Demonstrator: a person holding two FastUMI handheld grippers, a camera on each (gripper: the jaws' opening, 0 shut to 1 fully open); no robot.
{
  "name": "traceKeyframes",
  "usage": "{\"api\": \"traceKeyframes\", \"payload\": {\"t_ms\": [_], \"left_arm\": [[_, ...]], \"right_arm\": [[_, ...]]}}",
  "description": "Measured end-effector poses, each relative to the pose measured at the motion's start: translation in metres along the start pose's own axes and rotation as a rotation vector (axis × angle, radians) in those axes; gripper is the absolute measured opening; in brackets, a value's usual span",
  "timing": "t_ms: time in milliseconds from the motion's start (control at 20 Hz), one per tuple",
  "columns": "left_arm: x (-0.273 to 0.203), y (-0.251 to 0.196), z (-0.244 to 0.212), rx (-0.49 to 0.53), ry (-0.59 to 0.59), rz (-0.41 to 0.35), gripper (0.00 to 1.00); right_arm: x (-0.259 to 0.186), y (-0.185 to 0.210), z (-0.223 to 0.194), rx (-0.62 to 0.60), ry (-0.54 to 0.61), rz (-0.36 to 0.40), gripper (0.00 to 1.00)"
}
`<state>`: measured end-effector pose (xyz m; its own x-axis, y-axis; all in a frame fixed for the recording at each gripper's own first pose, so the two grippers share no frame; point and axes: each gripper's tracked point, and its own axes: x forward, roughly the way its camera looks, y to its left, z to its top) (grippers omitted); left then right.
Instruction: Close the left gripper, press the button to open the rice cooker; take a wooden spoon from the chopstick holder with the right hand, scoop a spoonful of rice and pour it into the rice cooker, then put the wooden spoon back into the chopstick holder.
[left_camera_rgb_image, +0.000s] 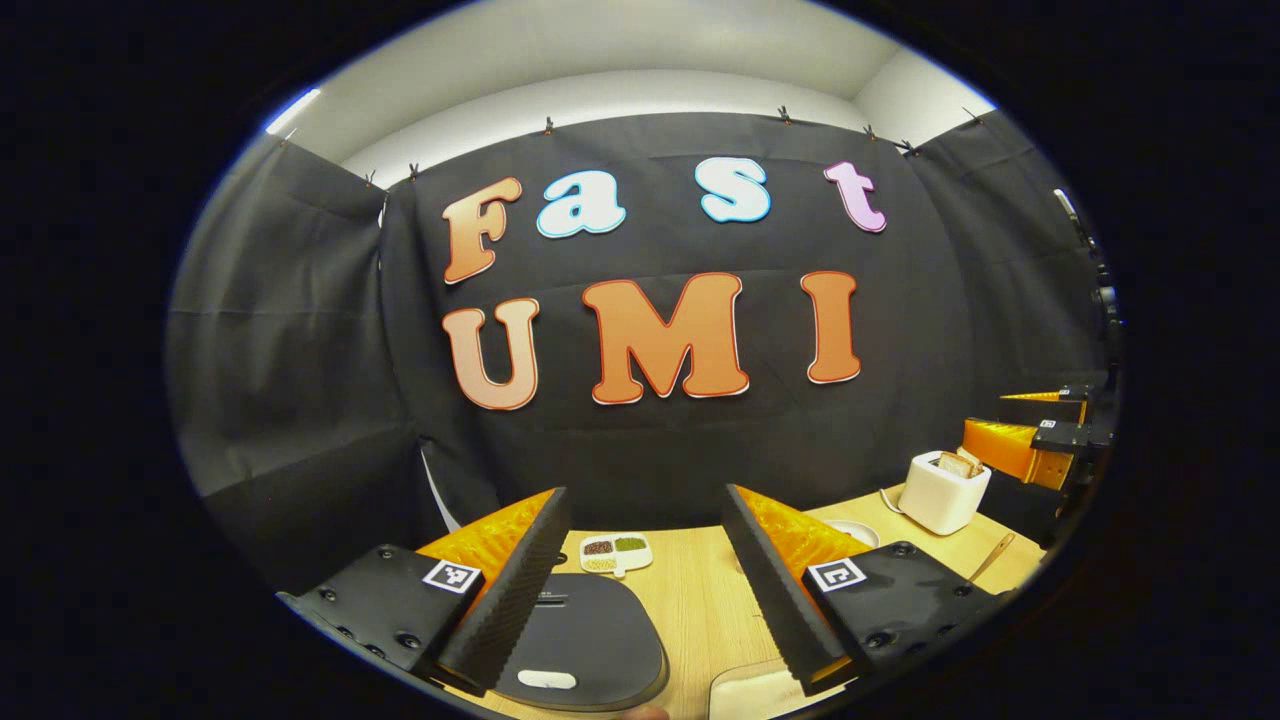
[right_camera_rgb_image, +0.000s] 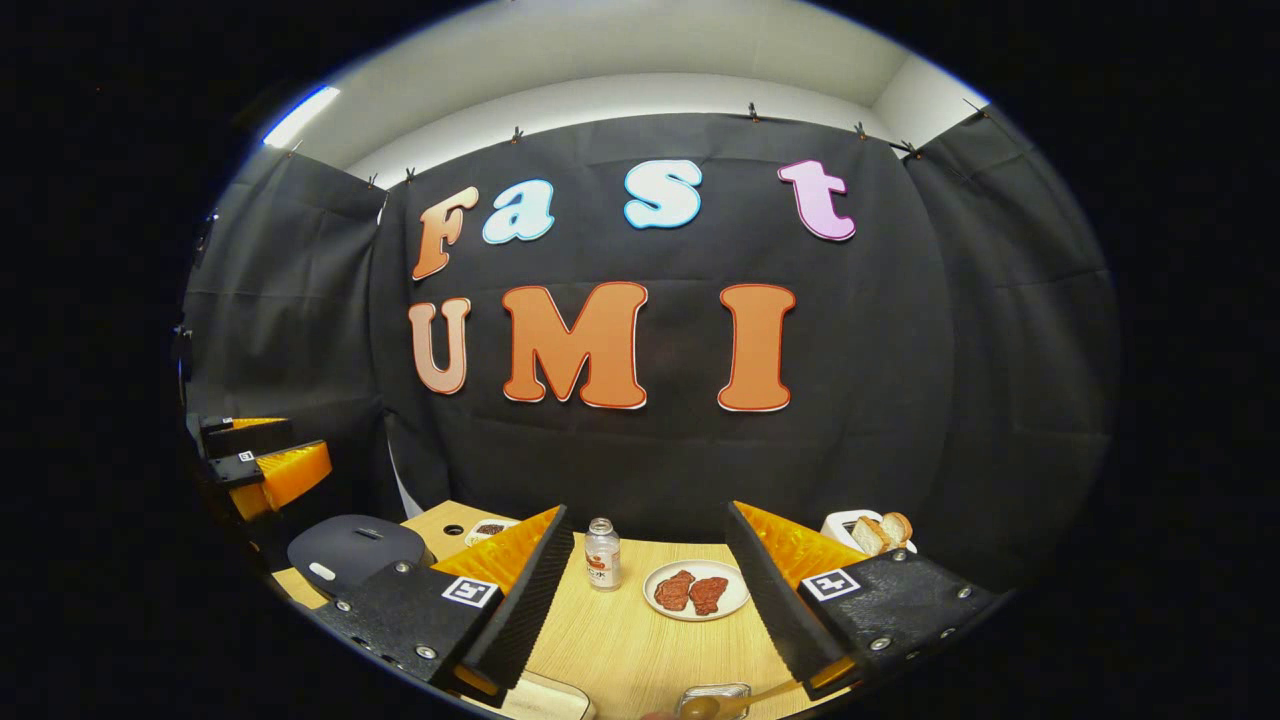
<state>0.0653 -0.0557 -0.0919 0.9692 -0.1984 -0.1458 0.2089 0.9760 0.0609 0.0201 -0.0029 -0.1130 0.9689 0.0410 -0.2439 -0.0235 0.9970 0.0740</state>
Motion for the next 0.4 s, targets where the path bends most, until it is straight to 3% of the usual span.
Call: {"api": "traceKeyframes", "payload": {"t_ms": [400], "left_arm": [[0.023, -0.005, 0.028, -0.054, -0.056, -0.010, 1.00]], "right_arm": [[0.023, 0.013, 0.008, 0.000, 0.001, 0.030, 0.94]]}}
